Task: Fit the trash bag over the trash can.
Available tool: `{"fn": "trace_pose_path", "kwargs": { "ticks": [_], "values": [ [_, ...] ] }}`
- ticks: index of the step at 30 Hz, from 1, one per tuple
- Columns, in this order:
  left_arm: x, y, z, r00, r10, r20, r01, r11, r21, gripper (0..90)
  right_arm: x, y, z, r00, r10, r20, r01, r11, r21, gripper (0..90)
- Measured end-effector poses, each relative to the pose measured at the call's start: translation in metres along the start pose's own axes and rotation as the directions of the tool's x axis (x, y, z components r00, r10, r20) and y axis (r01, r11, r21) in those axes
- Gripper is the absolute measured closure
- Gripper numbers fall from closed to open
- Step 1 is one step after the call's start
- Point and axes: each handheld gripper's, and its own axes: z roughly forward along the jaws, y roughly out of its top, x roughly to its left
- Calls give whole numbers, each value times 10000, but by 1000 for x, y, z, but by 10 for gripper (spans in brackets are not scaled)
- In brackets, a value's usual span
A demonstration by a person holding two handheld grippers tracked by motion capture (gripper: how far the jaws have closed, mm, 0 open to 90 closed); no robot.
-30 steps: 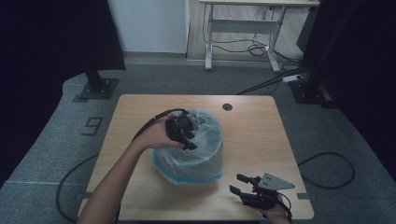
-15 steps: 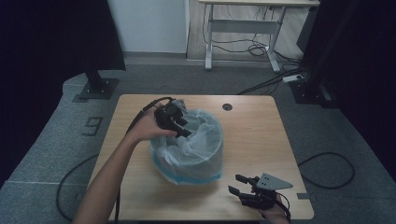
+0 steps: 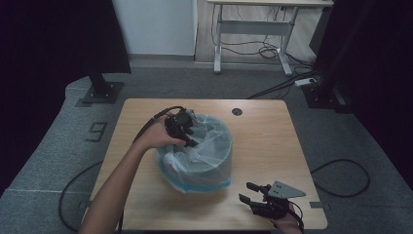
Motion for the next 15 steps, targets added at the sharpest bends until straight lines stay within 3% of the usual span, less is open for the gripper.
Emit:
{"fn": "trace_pose_path", "kwargs": {
  "ticks": [4,7,10,15],
  "values": [
    [-5,-3,-16,9999,62,139,-51,9970,-766,473,-1,0,-1,10000,19,24,-19,10000,-41,437],
    [-10,-4,-21,9997,177,190,-160,9962,-854,473,-1,0,-1,10000,13,20,-13,10000,-48,437],
    [-19,-5,-21,9984,516,213,-503,9970,-586,474,1,1,1,10000,-44,-25,44,10000,-26,437],
    [-23,-4,-13,9973,714,153,-714,9974,-21,475,2,1,2,10000,-65,-54,65,10000,-3,437]
  ]
}}
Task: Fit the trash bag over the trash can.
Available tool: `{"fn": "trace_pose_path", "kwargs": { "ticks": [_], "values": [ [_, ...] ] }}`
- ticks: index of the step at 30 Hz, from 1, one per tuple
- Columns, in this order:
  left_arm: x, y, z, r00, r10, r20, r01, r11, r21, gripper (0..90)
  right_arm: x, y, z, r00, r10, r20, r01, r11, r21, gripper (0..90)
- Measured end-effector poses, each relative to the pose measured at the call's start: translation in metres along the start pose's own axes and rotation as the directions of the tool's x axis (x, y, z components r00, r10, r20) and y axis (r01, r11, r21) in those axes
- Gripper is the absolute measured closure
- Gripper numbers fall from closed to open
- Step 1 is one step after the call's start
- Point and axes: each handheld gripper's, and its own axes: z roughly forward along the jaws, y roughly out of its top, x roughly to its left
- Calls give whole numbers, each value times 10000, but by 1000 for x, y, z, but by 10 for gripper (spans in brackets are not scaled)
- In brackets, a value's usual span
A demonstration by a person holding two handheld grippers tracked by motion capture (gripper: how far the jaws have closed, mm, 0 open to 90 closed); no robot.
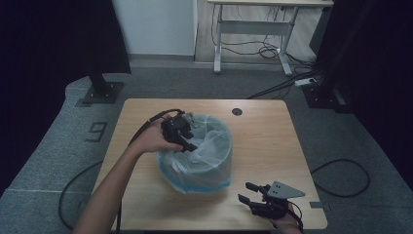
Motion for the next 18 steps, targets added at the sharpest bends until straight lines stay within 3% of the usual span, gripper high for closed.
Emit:
{"fn": "trace_pose_path", "kwargs": {
  "ticks": [5,11,14,15,16,17,18],
  "values": [
    [-1,1,13,9998,199,-10,-197,9969,759,475,-1,-1,-1,10000,14,15,-14,10000,21,436],
    [-1,1,16,9998,162,-115,-152,9963,843,471,-1,-1,-1,10000,8,31,-8,10000,17,436],
    [-1,1,12,9997,155,-188,-145,9984,538,466,-1,0,-1,10000,3,44,-3,10000,8,436],
    [-3,-1,5,9994,72,-347,-70,10000,43,455,-1,0,-2,10000,8,52,-8,10000,-13,436],
    [-3,-1,5,9994,72,-347,-70,10000,43,443,-1,0,-2,10000,8,52,-8,10000,-13,436],
    [-5,-2,-3,9992,27,-396,-49,9984,-565,431,-2,0,-3,10000,11,85,-10,10000,-45,436],
    [-5,-2,-3,9992,27,-396,-49,9984,-565,418,-2,0,-4,10000,-6,95,7,10000,-45,436]
  ]
}}
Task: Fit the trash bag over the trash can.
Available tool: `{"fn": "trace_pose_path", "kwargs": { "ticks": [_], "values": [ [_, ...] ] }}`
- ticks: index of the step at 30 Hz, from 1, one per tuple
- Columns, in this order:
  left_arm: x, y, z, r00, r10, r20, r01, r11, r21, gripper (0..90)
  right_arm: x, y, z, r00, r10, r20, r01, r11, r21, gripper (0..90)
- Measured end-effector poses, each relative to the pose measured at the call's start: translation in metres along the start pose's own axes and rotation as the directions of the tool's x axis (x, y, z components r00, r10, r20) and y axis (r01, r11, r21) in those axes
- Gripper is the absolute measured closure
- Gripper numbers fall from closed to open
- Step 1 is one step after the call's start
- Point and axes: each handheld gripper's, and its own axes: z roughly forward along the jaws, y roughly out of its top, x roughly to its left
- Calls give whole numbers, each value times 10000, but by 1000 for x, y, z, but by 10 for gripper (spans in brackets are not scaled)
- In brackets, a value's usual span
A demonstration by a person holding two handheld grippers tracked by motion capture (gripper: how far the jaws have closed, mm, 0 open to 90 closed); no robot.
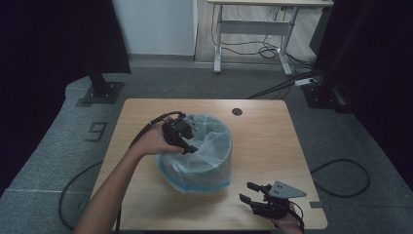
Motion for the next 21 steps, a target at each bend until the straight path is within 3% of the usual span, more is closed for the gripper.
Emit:
{"fn": "trace_pose_path", "kwargs": {
  "ticks": [1,2,6,7,10,12,13,21],
  "values": [
    [-3,-1,-8,10000,8,-86,-13,9987,-510,407,0,0,-1,10000,6,7,-6,10000,-14,436],
    [-3,-1,-8,10000,8,-86,-13,9987,-510,399,0,0,-1,10000,6,7,-6,10000,-14,436],
    [-9,-6,-20,9998,-41,-183,16,9904,-1379,367,0,1,-2,10000,13,51,-12,10000,-86,436],
    [-13,-10,-26,9994,-97,-346,35,9842,-1772,359,0,1,-3,10000,0,52,0,10000,-76,436],
    [-17,-14,-30,9986,-197,-499,91,9788,-2044,355,0,1,-3,10000,-14,64,14,10000,-68,436],
    [-22,-21,-35,9959,-315,-848,114,9738,-2272,354,0,1,-3,10000,-14,88,14,10000,-72,436],
    [-28,-28,-39,9939,-451,-1008,180,9669,-2547,350,-1,2,-4,10000,-28,95,29,9999,-111,436],
    [-48,-57,-42,9877,-867,-1305,440,9529,-3001,340,-3,1,-5,9999,5,165,-3,9999,-112,436]
  ]
}}
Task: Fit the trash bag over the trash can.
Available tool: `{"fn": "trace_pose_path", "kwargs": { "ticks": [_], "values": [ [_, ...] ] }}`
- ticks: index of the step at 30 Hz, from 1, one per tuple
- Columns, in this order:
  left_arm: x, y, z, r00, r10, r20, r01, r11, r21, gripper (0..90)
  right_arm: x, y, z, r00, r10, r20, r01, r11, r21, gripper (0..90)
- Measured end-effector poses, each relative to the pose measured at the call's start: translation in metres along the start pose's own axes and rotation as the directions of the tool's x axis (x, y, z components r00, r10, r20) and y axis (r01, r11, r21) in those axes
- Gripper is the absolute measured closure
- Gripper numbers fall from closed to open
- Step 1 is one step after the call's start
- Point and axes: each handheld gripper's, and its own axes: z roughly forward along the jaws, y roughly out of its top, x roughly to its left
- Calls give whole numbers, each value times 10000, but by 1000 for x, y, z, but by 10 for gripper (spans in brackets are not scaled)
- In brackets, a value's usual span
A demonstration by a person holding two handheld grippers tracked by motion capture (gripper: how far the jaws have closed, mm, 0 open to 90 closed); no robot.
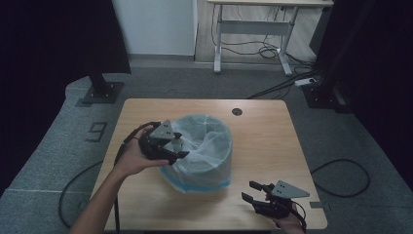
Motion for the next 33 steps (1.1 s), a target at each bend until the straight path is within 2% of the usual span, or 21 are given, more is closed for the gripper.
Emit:
{"fn": "trace_pose_path", "kwargs": {
  "ticks": [3,4,5,6,8,11,14,17,18,26,32,33],
  "values": [
    [-5,-14,-5,9997,-214,-152,211,9996,-202,339,1,-1,2,10000,-3,-16,3,10000,47,436],
    [-7,-24,-11,9989,-414,-216,405,9984,-396,339,2,-1,3,10000,-59,-28,59,10000,71,436],
    [-7,-24,-11,9989,-414,-216,405,9984,-396,345,2,-1,3,10000,-59,-28,59,10000,71,436],
    [-9,-33,-18,9967,-771,-257,746,9935,-855,348,3,-1,4,10000,-70,-44,70,9999,103,436],
    [-9,-38,-21,9958,-889,-235,861,9910,-1027,348,3,-2,5,9999,-88,-53,89,9999,131,436],
    [-12,-48,-30,9928,-1049,-584,965,9865,-1323,340,4,-2,6,10000,-70,-69,72,9998,201,436],
    [-13,-56,-34,9907,-1211,-626,1102,9816,-1556,334,4,-3,8,9999,-86,-86,88,9997,245,436],
    [-15,-62,-40,9881,-1427,-583,1279,9702,-2059,330,5,-4,10,9999,-121,-94,124,9994,321,436],
    [-16,-65,-44,9871,-1521,-494,1370,9639,-2285,327,6,-4,10,9998,-154,-92,158,9993,348,435],
    [-23,-82,-57,9842,-1684,-547,1510,9596,-2376,317,4,-4,9,9999,-111,-68,114,9994,341,435],
    [-28,-107,-62,9789,-1959,-583,1801,9617,-2065,316,3,-3,7,10000,-66,-14,67,9997,245,436],
    [-28,-107,-62,9789,-1959,-583,1801,9617,-2065,317,3,-3,7,10000,-66,-14,67,9997,245,436]
  ]
}}
